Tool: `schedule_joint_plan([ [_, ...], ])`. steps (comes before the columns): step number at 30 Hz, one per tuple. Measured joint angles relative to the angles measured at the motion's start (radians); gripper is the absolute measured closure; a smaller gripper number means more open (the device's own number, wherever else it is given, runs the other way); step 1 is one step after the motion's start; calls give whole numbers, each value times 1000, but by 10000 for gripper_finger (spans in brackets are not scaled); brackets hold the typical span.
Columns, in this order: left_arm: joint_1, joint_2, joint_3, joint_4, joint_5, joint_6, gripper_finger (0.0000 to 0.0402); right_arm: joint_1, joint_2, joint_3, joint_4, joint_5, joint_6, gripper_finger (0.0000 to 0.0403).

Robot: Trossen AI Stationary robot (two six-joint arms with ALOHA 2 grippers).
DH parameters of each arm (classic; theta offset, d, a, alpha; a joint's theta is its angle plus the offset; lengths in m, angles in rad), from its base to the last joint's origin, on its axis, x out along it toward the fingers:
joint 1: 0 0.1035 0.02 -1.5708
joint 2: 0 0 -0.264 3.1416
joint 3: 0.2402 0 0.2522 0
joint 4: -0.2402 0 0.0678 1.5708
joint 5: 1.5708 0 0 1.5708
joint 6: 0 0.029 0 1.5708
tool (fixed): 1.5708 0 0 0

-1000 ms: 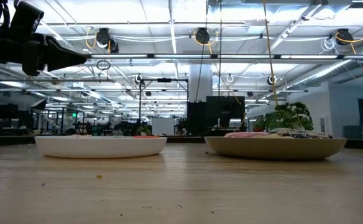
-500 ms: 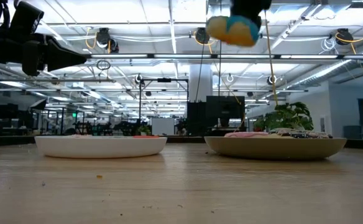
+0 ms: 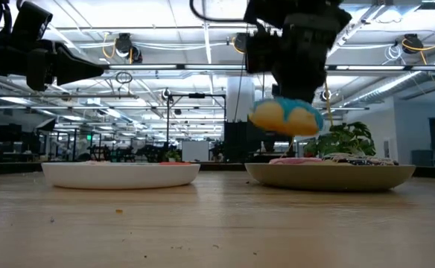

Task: Pick & Place donuts
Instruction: Put the big blue doughnut on the gray plate

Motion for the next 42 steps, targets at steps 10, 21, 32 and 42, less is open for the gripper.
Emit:
schedule_joint_plan([
  [10, 0, 0, 0, 3, 7, 0, 346, 28, 98, -37, 55, 0, 27, 394],
  [21, 0, 0, 0, 2, 8, 0, 346, 27, 147, -37, 50, -26, 25, 394],
  [32, 0, 0, 0, 2, 8, 1, 346, 19, 147, -37, 45, -17, 0, 386],
  [42, 0, 0, 0, 1, 8, 0, 346, 19, 142, -37, 43, -22, 0, 353],
])
